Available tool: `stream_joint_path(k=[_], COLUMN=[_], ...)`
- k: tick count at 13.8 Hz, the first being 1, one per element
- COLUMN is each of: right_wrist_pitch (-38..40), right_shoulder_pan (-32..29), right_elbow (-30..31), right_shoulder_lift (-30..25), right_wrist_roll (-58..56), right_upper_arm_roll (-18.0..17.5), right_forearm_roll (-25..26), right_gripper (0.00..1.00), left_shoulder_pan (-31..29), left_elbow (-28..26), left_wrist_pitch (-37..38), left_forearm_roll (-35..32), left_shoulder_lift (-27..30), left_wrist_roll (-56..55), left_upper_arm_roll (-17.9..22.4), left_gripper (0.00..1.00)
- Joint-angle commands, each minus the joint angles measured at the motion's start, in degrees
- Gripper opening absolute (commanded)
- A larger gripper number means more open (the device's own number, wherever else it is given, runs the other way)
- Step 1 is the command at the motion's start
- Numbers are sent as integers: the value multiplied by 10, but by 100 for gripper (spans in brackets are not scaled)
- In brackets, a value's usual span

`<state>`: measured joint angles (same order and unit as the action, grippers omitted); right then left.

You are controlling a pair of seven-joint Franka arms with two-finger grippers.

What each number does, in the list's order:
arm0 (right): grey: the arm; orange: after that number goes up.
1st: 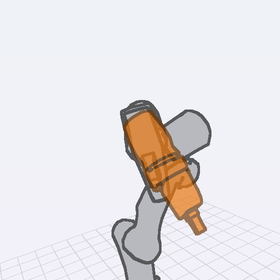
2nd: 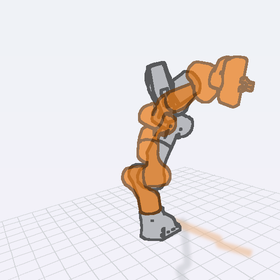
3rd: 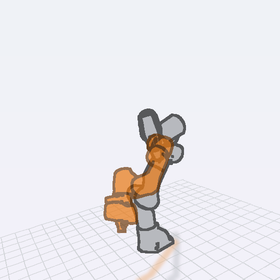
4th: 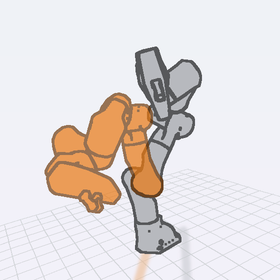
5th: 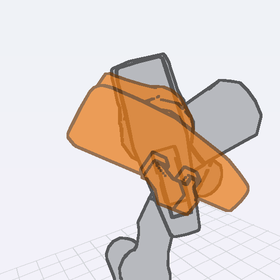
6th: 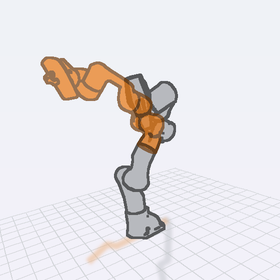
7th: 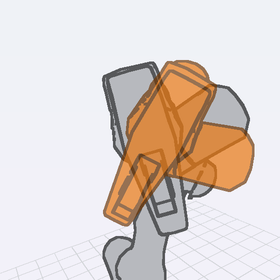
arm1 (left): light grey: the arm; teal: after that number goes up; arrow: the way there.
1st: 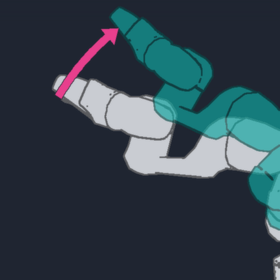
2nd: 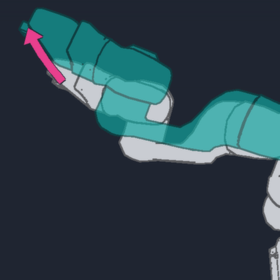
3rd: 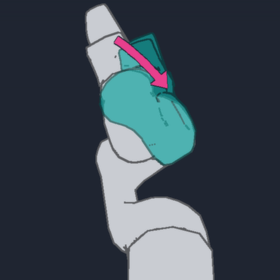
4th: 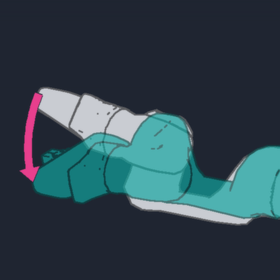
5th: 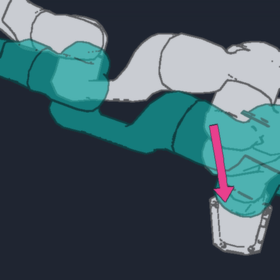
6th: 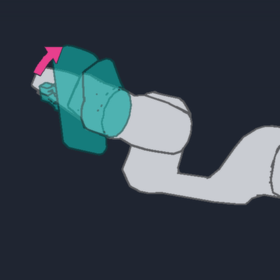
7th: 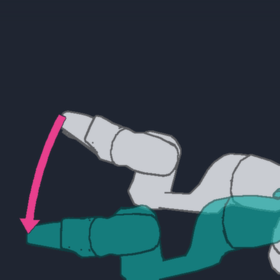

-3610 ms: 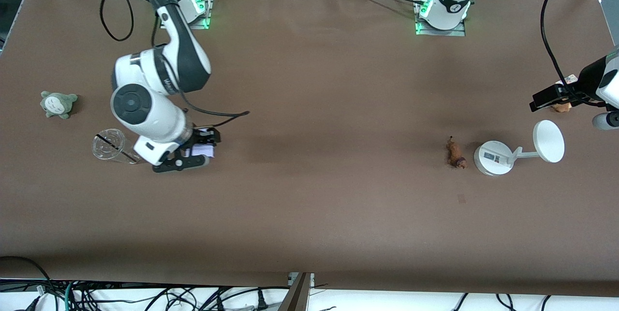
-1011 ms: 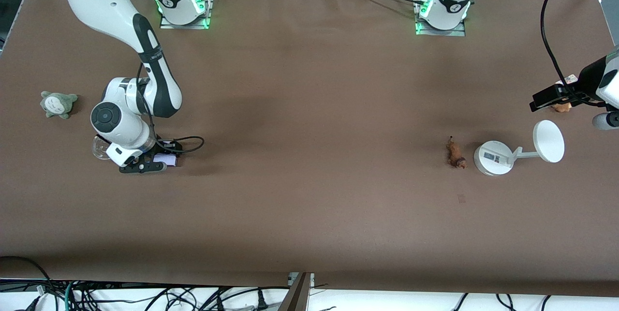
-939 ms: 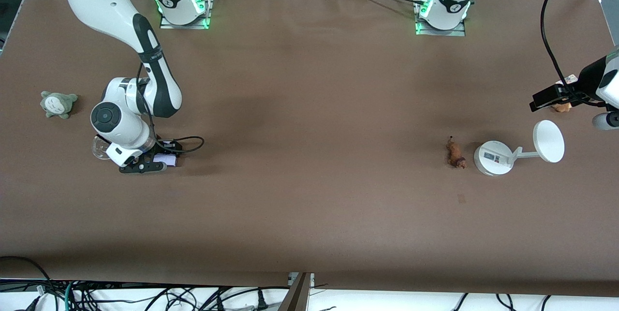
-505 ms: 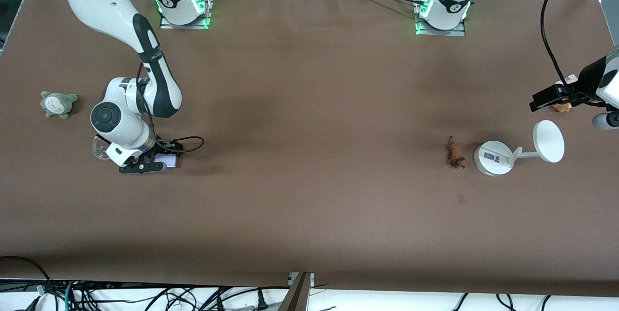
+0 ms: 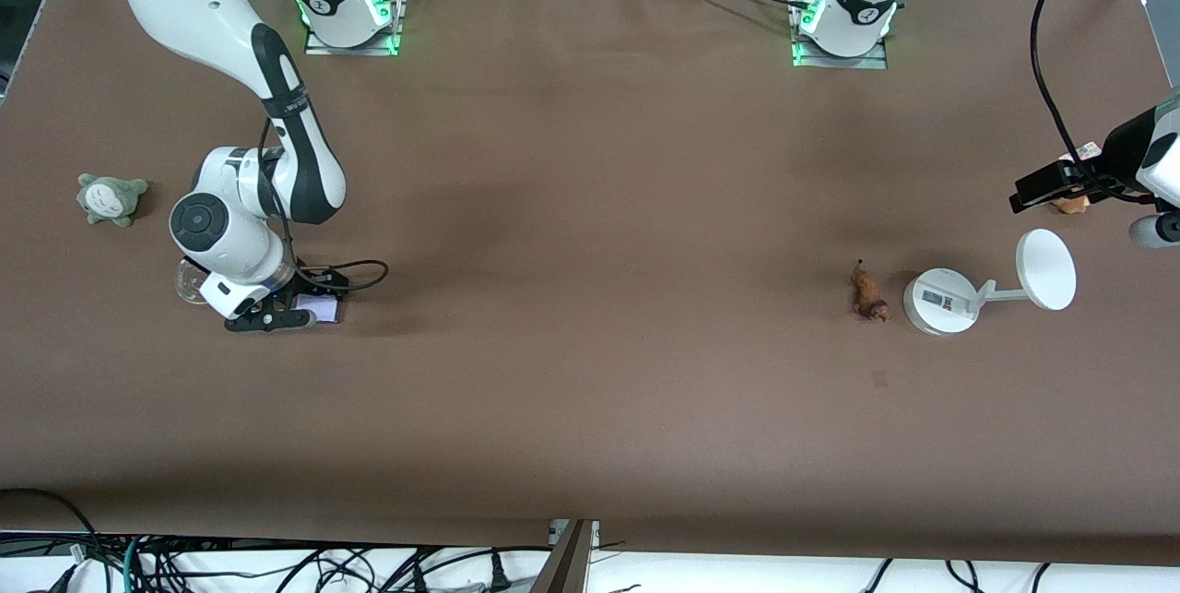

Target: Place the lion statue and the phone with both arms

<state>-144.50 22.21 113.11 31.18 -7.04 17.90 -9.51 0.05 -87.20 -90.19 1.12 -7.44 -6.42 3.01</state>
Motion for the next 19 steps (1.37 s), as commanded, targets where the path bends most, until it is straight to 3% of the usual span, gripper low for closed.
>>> stream_joint_path(k=[1, 6, 9, 12, 16, 19], right_wrist_pitch=[54, 216, 349, 500, 639, 668], right_shoulder_pan=[-2, 0, 0, 0, 4, 4], right_elbow=[8, 3, -38, -144, -275, -309], right_shoulder_lift=[-60, -187, -249, -253, -248, -242], right_wrist_roll=[-11, -8, -6, 23, 32, 33], right_upper_arm_roll=[-5, -4, -1, 4, 1, -2], right_forearm_roll=[-16, -14, -4, 26, 53, 77], right_gripper=[99, 99, 99, 99, 99, 99], left_shoulder_pan=[-5, -5, -5, -5, -5, -5], left_elbow=[21, 22, 32, 33, 33, 33], left_wrist_pitch=[12, 13, 14, 14, 14, 14], left_forearm_roll=[-6, -6, -7, -7, -6, -7], left_shoulder_lift=[-11, -13, -15, -18, -18, -18], left_wrist_roll=[11, 11, 11, 11, 11, 11], left_upper_arm_roll=[-4, -4, -4, -4, -4, -4], left_gripper=[100, 100, 100, 100, 100, 100])
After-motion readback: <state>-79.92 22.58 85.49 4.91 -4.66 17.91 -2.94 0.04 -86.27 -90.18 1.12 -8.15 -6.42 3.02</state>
